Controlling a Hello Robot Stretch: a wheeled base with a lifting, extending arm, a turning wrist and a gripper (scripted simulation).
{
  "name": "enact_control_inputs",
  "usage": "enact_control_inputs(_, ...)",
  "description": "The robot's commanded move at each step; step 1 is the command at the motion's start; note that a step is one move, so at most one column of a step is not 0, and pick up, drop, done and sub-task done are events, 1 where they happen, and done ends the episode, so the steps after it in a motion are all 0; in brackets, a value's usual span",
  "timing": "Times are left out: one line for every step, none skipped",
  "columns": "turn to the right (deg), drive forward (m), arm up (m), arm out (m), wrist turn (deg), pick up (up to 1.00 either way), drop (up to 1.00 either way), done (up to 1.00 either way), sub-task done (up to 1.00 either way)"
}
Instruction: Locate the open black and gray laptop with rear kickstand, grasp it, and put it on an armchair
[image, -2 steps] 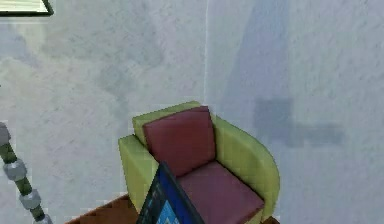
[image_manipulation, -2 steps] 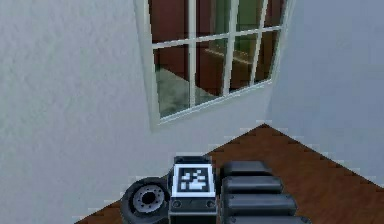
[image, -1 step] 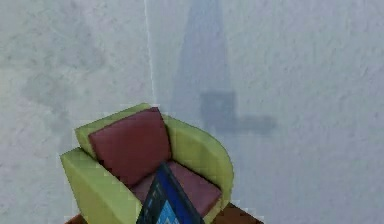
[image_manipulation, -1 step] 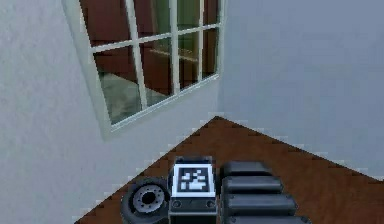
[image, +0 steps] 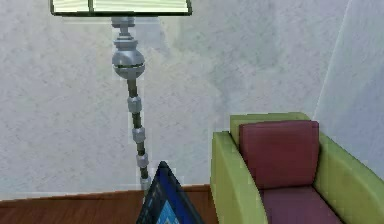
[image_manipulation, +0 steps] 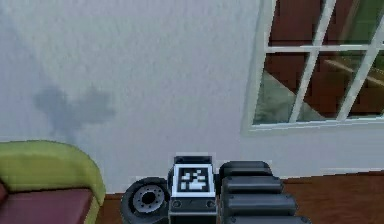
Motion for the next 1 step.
enact_control_inputs(-9.0, 0.0, 0.0, 0.0, 0.0, 0.0, 0.0, 0.0, 0.0)
